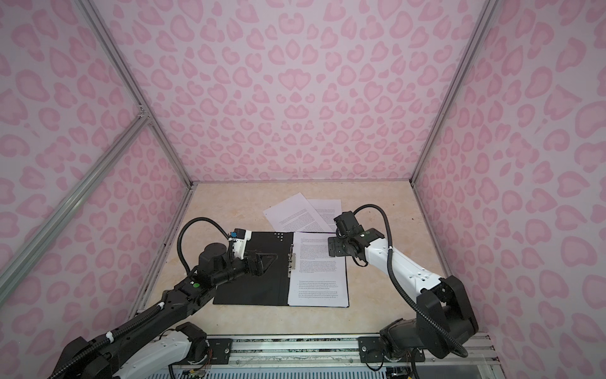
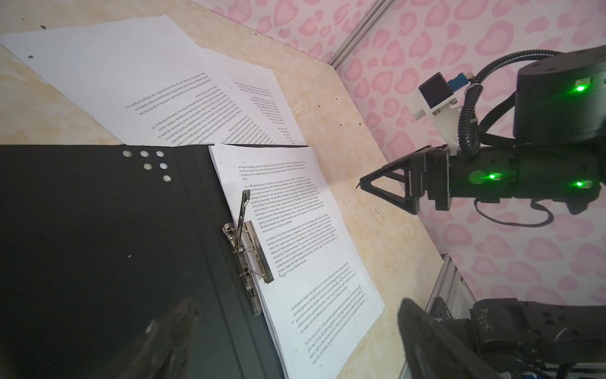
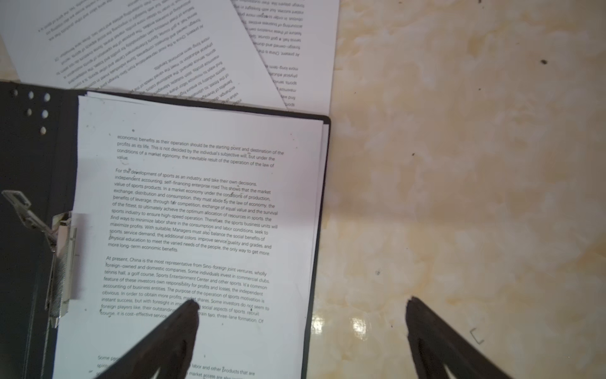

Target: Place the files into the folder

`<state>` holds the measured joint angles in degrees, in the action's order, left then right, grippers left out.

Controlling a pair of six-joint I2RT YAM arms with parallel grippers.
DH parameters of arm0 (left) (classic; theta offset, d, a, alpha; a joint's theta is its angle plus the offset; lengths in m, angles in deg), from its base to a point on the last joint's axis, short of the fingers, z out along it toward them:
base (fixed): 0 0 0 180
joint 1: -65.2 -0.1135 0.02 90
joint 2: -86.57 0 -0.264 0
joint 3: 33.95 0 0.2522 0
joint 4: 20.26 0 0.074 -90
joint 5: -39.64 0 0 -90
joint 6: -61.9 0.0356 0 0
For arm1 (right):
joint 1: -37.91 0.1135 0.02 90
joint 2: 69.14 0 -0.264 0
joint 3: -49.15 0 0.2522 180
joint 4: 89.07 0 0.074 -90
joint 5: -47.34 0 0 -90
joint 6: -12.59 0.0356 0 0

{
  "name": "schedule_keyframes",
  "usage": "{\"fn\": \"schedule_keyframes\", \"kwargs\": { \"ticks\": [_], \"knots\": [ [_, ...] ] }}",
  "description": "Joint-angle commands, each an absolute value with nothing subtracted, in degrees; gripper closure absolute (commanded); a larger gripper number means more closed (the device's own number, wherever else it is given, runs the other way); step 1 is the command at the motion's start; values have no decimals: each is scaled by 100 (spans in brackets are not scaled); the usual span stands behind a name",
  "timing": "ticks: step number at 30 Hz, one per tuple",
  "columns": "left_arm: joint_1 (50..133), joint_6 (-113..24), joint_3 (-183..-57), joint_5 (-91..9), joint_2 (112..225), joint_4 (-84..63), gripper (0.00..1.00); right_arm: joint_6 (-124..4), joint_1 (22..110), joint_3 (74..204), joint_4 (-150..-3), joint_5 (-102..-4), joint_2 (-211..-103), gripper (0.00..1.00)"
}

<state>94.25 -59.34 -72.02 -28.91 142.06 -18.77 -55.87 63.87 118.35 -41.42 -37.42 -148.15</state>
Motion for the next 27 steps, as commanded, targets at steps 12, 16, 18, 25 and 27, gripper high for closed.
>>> {"fn": "schedule_keyframes", "kwargs": {
  "ticks": [12, 16, 18, 25, 27],
  "knots": [
    [9420, -5546, -7677, -3818, 14527, -1077, 3, -5238, 5824, 11361, -5151, -4340, -14228, 4],
    [9378, -5633, -8367, -4036, 15089, -598, 3, -5003, 5396, 11332, -5724, -4716, -14397, 5],
    [9339, -5775, -8728, -4069, 15503, -480, 3, -4801, 5137, 11351, -6047, -5061, -14623, 7],
    [9089, -5623, -10952, -3507, 17865, 386, 3, -4851, 4959, 12409, -6189, -5883, -16104, 13],
    [9020, -5637, -11559, -3275, 18485, 482, 3, -4857, 4965, 12664, -6117, -5888, -16407, 13]
  ]
}}
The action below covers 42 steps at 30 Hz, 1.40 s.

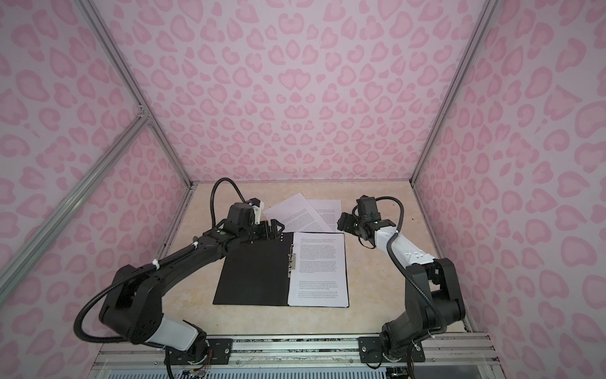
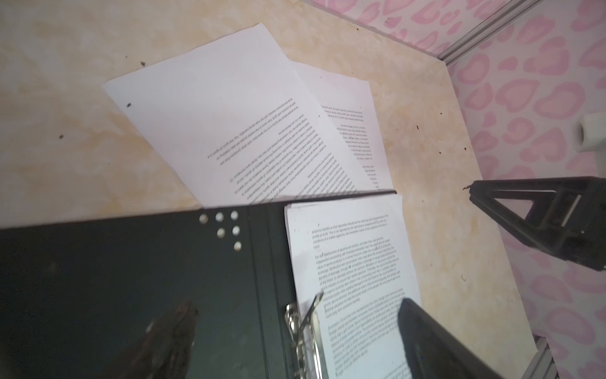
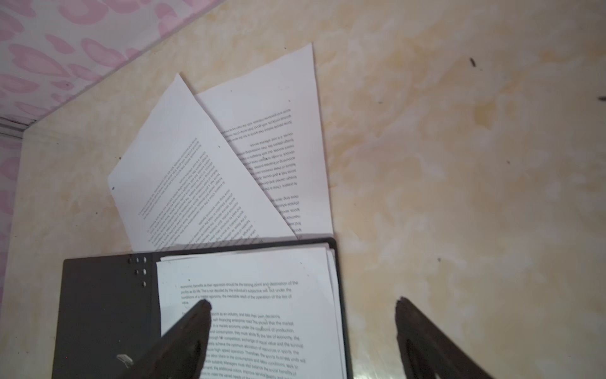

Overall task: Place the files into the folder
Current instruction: 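Reach both grippers forward to the far loose printed sheets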

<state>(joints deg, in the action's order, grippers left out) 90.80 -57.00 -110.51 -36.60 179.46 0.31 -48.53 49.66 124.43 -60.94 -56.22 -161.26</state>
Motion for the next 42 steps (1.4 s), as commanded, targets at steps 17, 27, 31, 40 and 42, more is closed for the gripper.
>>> {"fn": "schedule_keyframes", "kwargs": {
  "ticks": [17, 27, 31, 40, 42],
  "knots": [
    [8931, -5421, -14879, -2242, 21568, 1543, 3, -5233, 5345, 13987, -5584, -6570, -17939, 16],
    [8574, -5684, -15144, -2073, 22187, 1453, 3, -5319, 5723, 14380, -5586, -6791, -18594, 18],
    [8528, -5593, -15157, -1969, 22275, 1440, 3, -5284, 5775, 14720, -5523, -6881, -18975, 18],
    [8347, -5800, -15047, -1887, 22368, 1317, 3, -5146, 5668, 16108, -5099, -6654, -20007, 18],
    [8296, -5880, -15000, -1771, 22343, 1250, 3, -5116, 5641, 16411, -5081, -6583, -20293, 18]
  ]
}}
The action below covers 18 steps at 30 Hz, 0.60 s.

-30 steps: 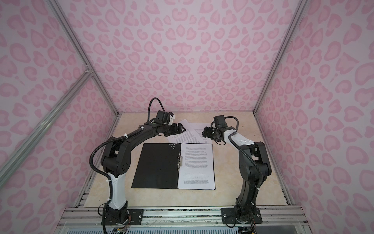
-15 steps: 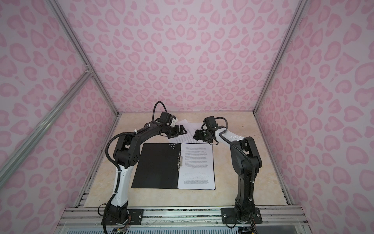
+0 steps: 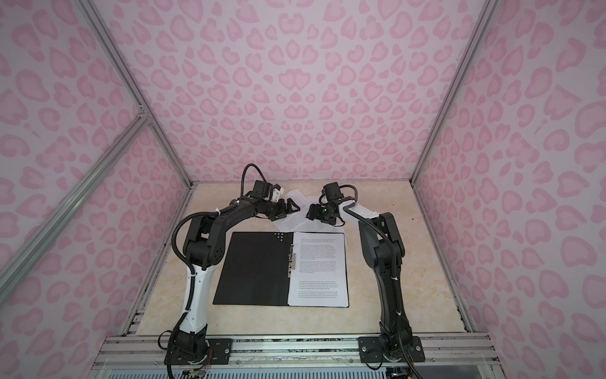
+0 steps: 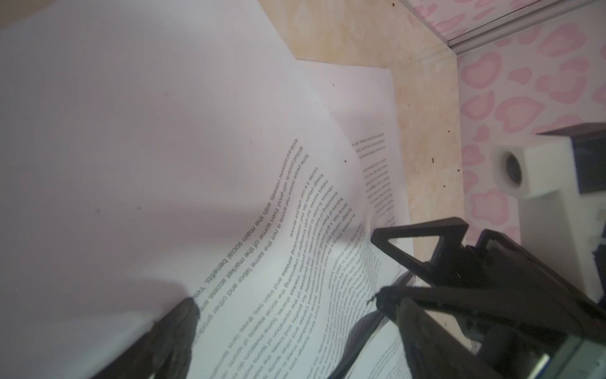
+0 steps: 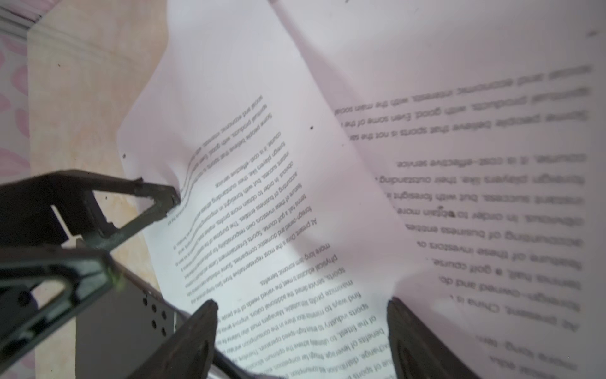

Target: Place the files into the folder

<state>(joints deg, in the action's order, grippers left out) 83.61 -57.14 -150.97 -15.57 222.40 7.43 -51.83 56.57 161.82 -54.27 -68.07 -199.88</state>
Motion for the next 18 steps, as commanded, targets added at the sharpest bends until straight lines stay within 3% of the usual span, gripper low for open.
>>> {"fn": "schedule_keyframes", "kwargs": {
  "ticks": [1, 8, 18],
  "knots": [
    [8278, -5894, -14997, -1733, 22318, 1240, 3, -5100, 5616, 16645, -5040, -6622, -20459, 18],
    [8137, -6073, -15040, -1468, 22025, 1102, 3, -5114, 5570, 18549, -4736, -6917, -21494, 19],
    [7987, -5760, -15238, -1338, 21766, 1319, 3, -5429, 5433, 18595, -4541, -6731, -20355, 16]
  ]
}}
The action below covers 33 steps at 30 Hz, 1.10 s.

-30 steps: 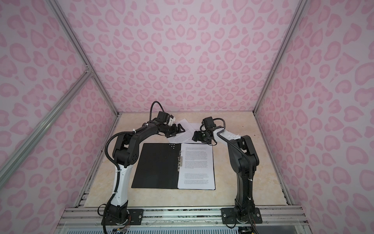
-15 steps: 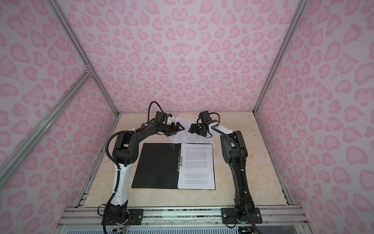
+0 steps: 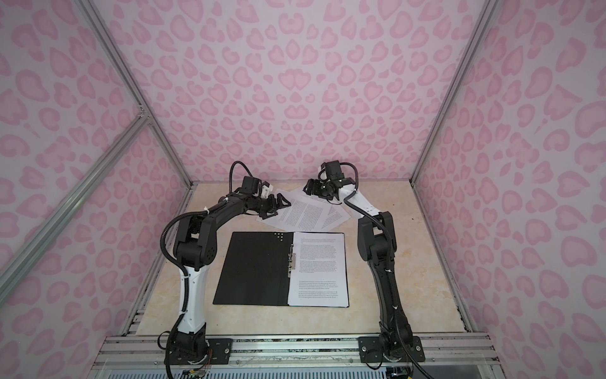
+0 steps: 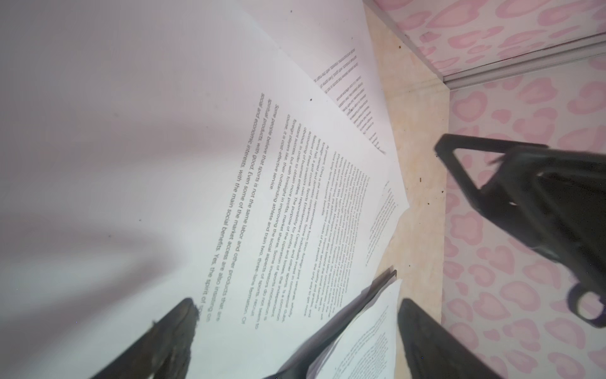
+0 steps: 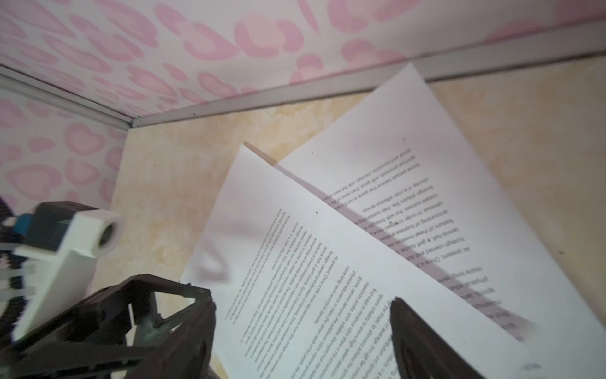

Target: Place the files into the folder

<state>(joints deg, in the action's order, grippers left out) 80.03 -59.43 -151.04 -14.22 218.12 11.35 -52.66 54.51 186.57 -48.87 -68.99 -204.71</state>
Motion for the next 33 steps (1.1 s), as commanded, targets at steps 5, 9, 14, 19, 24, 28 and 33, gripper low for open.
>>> {"fn": "schedule_keyframes", "kwargs": {
  "ticks": [5, 9, 14, 19, 24, 28, 33],
  "knots": [
    [7991, -5724, -15123, -1580, 21843, 1373, 3, -5710, 5512, 17797, -3767, -6790, -20056, 17],
    [7994, -5620, -15055, -1700, 21824, 1395, 3, -5616, 5635, 16197, -4726, -6854, -19345, 17],
    [7980, -5578, -15076, -1765, 21898, 1474, 3, -5506, 5778, 15651, -5094, -6816, -19281, 17],
    [7981, -5570, -14976, -1816, 22008, 1499, 3, -5373, 5738, 15930, -5021, -6821, -19723, 17],
    [7961, -5586, -14872, -1890, 22043, 1508, 3, -5364, 5646, 16499, -4875, -6819, -20250, 17],
    [7961, -5677, -14854, -1933, 22076, 1504, 3, -5389, 5591, 17318, -4666, -6911, -20819, 17],
    [7952, -5880, -14853, -1986, 22121, 1476, 3, -5343, 5589, 18125, -4432, -7041, -21110, 17]
  ]
}}
